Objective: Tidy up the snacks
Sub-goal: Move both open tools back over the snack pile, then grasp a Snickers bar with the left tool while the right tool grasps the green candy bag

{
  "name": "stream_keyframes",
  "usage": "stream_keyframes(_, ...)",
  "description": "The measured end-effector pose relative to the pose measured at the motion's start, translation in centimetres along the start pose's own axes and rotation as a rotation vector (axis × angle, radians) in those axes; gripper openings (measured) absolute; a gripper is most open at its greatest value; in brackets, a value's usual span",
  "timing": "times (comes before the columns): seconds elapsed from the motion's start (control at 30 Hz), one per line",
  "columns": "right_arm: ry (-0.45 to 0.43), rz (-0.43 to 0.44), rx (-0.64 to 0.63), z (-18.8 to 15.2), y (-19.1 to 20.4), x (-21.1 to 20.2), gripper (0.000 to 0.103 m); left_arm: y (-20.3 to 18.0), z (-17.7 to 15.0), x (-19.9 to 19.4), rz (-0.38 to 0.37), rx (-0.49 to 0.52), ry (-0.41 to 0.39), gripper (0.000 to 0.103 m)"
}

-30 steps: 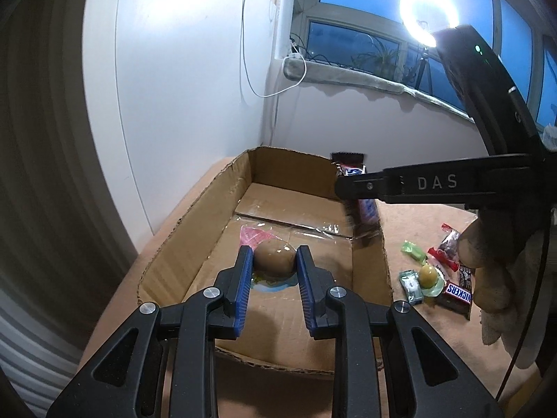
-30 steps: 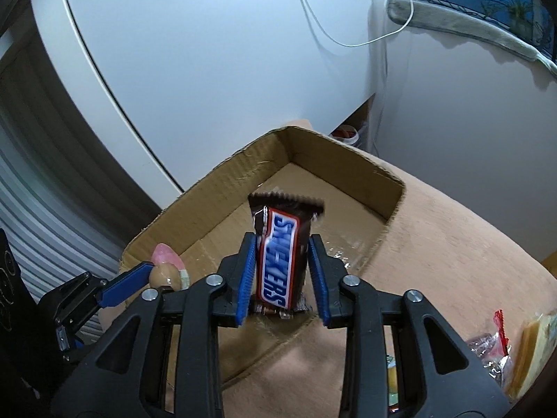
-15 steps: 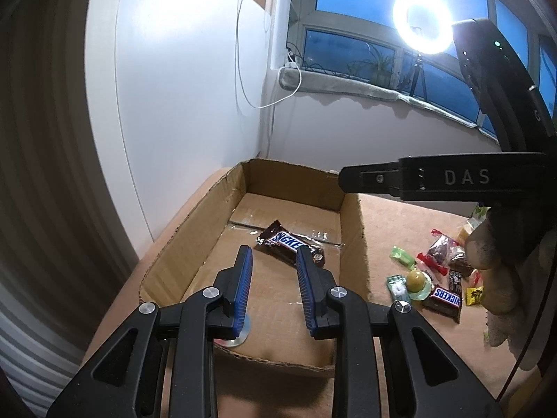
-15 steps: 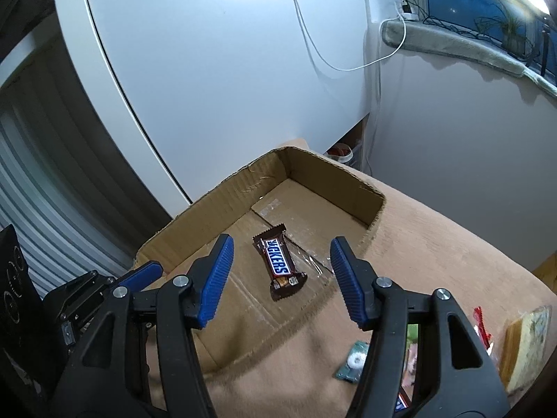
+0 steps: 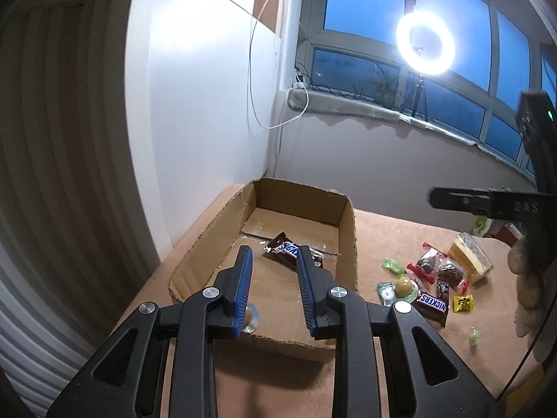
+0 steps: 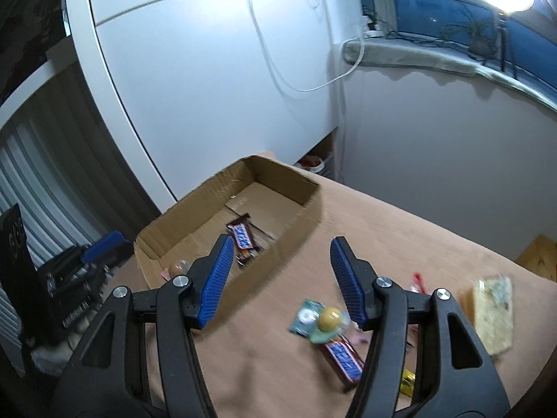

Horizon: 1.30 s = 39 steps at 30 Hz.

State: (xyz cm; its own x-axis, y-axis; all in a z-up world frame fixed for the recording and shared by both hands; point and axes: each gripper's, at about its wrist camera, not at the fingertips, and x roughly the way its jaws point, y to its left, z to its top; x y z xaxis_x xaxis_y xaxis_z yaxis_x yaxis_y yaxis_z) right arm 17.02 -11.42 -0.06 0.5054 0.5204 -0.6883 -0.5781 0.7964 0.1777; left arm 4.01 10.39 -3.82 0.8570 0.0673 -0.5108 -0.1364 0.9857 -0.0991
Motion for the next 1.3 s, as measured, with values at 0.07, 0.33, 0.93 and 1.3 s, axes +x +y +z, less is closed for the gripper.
stream_keyframes(0.07,-0.003,-0.022,0.007,-0.9,-1.2,-1.2,0.06,-0.4,-0.1,-0.4,-0.006,0.007,-0.004,0.025)
stream_keyframes(0.33,0.013,-0.104,0.047,-5.3,-5.7,-5.5,0.061,-4.3,-0.8,-0.1,-0.099,0.036,0.016,0.042)
stream_keyframes(0.93,0.218,-0.119,0.092,-17.8,-7.3,-4.0,0.061,-15.5,-6.0,7.6,-0.409,0.047,0.34,0.042)
stream_keyframes(1.3,0.227,-0.085,0.169,-18.9,-8.6,-2.9,0.06,-17.1,-6.2,12.2,-0.358,-0.024,0.442,0.047)
